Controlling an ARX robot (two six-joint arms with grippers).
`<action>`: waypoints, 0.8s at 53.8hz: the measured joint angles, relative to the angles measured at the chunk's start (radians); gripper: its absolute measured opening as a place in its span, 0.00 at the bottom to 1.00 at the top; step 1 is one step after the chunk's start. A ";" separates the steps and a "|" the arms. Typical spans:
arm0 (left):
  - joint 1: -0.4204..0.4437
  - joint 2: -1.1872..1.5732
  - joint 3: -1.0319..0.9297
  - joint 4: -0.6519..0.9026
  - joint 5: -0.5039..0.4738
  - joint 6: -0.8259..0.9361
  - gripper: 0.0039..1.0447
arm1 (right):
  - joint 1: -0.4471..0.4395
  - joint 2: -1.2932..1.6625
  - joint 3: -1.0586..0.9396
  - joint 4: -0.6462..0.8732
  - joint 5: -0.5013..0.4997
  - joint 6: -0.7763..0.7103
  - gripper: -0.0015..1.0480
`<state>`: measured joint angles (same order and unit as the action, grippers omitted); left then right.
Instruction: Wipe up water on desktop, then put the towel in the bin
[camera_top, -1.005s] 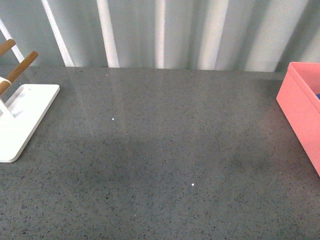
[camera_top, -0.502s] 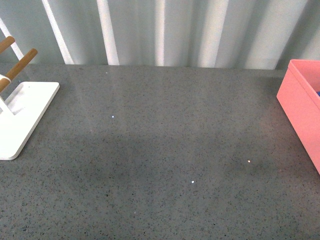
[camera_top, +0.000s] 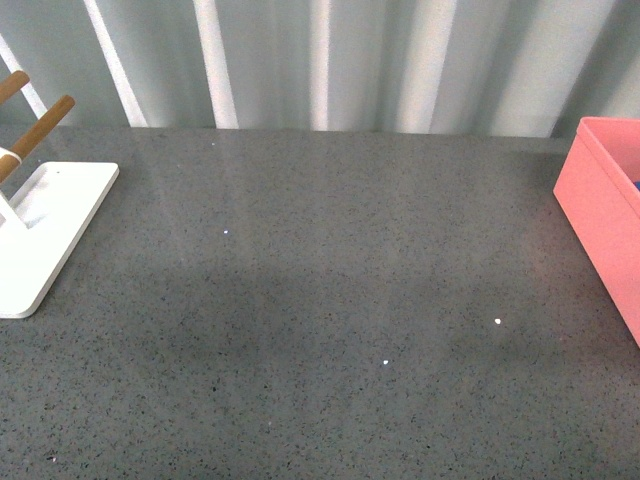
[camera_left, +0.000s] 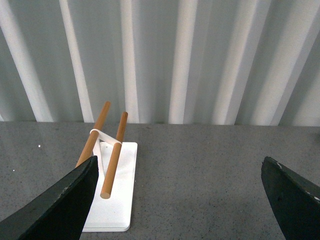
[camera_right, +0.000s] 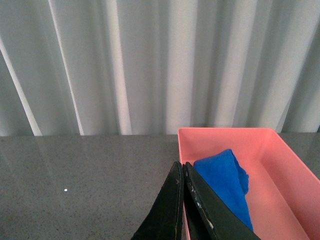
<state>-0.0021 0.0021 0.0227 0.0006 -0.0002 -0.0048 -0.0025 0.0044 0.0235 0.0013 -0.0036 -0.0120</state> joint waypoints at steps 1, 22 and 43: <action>0.000 0.000 0.000 0.000 0.000 0.000 0.94 | 0.000 0.000 0.000 0.000 0.000 0.000 0.03; 0.000 0.000 0.000 0.000 0.000 0.000 0.94 | 0.000 0.000 0.000 -0.001 0.000 0.001 0.35; 0.000 0.000 0.000 0.000 0.000 0.000 0.94 | 0.000 0.000 0.000 -0.001 0.000 0.002 0.95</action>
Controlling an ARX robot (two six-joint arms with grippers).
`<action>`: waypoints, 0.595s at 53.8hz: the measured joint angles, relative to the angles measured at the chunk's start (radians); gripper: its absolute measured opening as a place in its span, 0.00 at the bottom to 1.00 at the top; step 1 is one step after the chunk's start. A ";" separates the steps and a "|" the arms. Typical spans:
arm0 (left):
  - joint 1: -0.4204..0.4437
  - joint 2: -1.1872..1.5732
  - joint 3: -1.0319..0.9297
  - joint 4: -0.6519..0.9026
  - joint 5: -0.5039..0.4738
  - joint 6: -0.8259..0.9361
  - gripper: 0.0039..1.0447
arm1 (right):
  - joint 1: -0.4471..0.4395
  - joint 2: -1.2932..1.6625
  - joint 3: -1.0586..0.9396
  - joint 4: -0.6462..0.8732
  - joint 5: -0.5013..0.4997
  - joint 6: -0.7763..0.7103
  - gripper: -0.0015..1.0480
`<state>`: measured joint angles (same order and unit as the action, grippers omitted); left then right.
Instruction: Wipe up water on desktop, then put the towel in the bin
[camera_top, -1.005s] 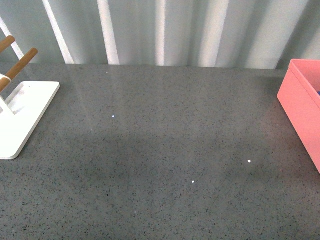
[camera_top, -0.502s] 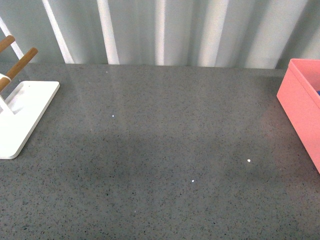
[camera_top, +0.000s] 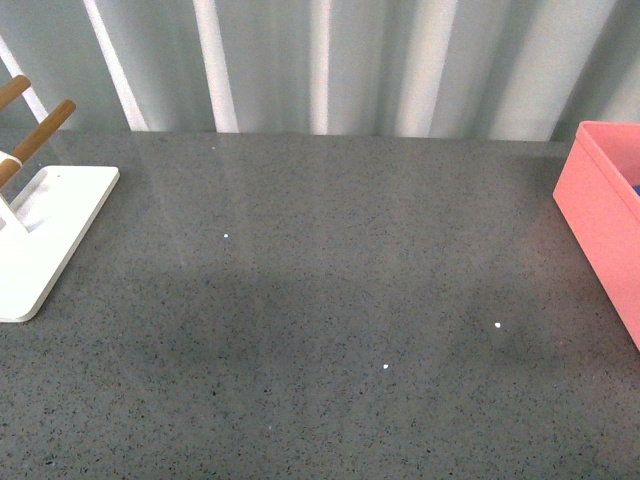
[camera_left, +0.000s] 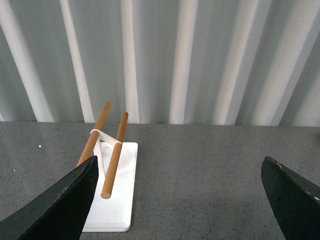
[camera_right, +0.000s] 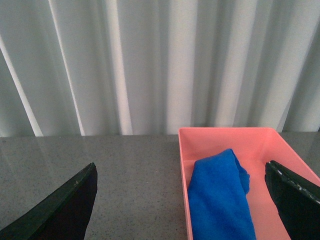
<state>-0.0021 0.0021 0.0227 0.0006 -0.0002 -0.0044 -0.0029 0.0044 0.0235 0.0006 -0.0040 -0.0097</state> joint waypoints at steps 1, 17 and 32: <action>0.000 0.000 0.000 0.000 0.000 0.000 0.94 | 0.000 0.000 0.000 0.000 0.000 0.000 0.94; 0.000 0.000 0.000 0.000 0.000 0.000 0.94 | 0.000 0.000 0.000 0.000 0.000 0.000 0.93; 0.000 0.000 0.000 0.000 0.000 0.000 0.94 | 0.000 0.000 0.000 0.000 0.000 0.000 0.93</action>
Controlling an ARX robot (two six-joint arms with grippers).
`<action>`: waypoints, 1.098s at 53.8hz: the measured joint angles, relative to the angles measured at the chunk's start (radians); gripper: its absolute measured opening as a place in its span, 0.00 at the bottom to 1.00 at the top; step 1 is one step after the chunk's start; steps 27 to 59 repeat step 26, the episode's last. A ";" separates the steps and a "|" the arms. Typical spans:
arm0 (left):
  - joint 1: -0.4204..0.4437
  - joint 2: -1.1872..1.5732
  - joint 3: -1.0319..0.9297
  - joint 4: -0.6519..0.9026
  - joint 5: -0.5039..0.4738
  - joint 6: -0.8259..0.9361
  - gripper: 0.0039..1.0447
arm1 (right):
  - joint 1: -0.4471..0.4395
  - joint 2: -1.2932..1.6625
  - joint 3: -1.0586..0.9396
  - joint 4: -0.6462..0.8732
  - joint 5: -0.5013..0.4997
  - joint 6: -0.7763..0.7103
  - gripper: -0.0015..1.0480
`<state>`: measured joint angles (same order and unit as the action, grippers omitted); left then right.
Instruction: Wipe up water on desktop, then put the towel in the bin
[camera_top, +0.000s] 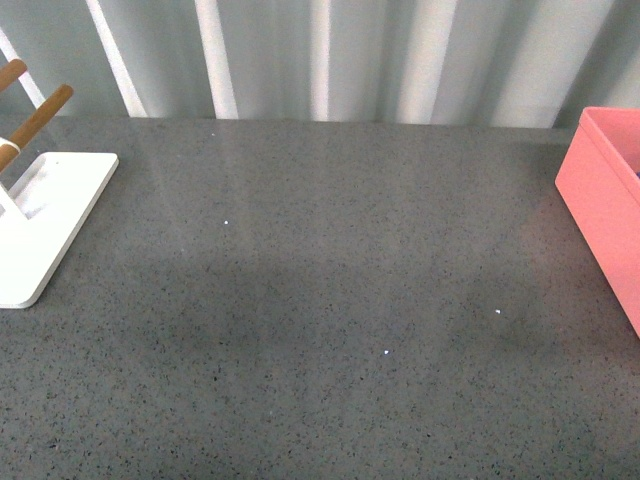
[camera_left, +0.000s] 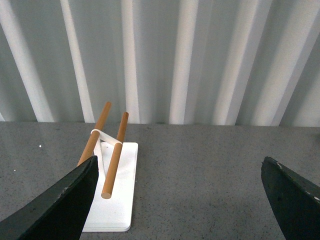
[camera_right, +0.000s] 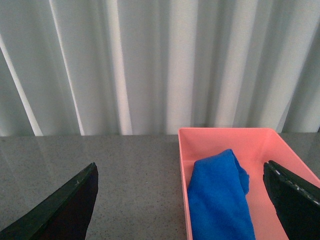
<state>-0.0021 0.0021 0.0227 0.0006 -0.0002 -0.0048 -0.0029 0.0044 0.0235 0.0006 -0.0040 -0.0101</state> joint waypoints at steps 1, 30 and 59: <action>0.000 0.000 0.000 0.000 0.000 0.000 0.94 | 0.000 0.000 0.000 0.000 0.000 0.000 0.93; 0.000 0.000 0.000 0.000 0.000 0.000 0.94 | 0.000 0.000 0.000 0.000 0.000 0.000 0.93; 0.000 0.000 0.000 0.000 0.000 0.000 0.94 | 0.000 0.000 0.000 0.000 0.000 0.000 0.93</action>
